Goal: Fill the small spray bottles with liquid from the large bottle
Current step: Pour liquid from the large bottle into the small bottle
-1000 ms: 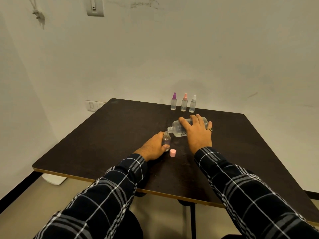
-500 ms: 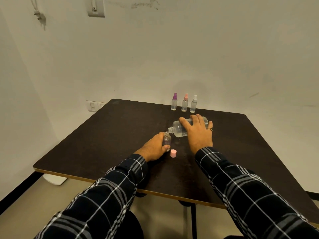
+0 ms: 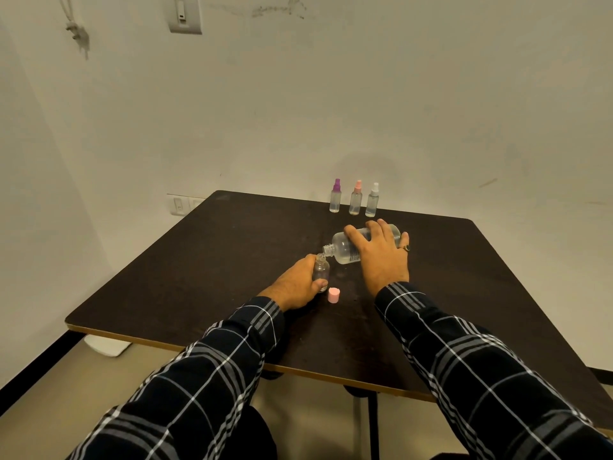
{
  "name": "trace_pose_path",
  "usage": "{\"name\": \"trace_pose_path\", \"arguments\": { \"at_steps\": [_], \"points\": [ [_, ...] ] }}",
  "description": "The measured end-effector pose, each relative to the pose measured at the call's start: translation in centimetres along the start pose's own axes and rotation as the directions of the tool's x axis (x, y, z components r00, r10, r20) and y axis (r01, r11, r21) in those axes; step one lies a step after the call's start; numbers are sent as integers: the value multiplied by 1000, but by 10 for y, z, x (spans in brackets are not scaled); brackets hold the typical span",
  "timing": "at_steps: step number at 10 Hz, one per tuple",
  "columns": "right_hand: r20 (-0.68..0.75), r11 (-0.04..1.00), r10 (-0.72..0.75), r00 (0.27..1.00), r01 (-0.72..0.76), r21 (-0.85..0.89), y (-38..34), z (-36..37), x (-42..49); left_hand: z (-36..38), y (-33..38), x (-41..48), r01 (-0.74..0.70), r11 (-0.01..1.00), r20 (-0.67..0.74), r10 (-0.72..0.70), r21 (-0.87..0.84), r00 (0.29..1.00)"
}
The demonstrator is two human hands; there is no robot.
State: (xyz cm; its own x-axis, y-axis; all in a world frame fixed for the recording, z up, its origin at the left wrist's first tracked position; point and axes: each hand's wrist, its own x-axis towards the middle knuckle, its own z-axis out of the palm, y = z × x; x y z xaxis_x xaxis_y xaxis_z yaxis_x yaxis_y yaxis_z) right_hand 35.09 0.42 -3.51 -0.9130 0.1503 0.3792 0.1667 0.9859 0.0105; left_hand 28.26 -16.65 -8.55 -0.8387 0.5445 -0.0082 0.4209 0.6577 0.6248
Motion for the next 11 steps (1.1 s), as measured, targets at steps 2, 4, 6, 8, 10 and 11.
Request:
{"name": "trace_pose_path", "arguments": {
  "at_steps": [2,4,6,8,10,11],
  "points": [
    [-1,1000,0,1000,0,-11,0,0,1,0,-1,2,3,1000,1,-3,-2,1000],
    [-1,1000,-7,1000,7,-20,-1,0,1,1,-3,2,-8,1000,-3,9,7,1000],
    [1,1000,-1,1000,1,-22,0,1,0,2,-2,3,0,1000,2,0,9,1000],
    [5,999,-7,1000,7,-38,0,0,1,2,-3,3,-2,1000,1,2,5,1000],
    [1,999,-7,1000,7,-41,-1,-2,1,2,-3,3,-21,999,-9,21,24,1000],
    [6,999,-5,1000,5,-38,-1,-3,1,2,-4,3,-19,999,-9,19,28,1000]
  ]
}}
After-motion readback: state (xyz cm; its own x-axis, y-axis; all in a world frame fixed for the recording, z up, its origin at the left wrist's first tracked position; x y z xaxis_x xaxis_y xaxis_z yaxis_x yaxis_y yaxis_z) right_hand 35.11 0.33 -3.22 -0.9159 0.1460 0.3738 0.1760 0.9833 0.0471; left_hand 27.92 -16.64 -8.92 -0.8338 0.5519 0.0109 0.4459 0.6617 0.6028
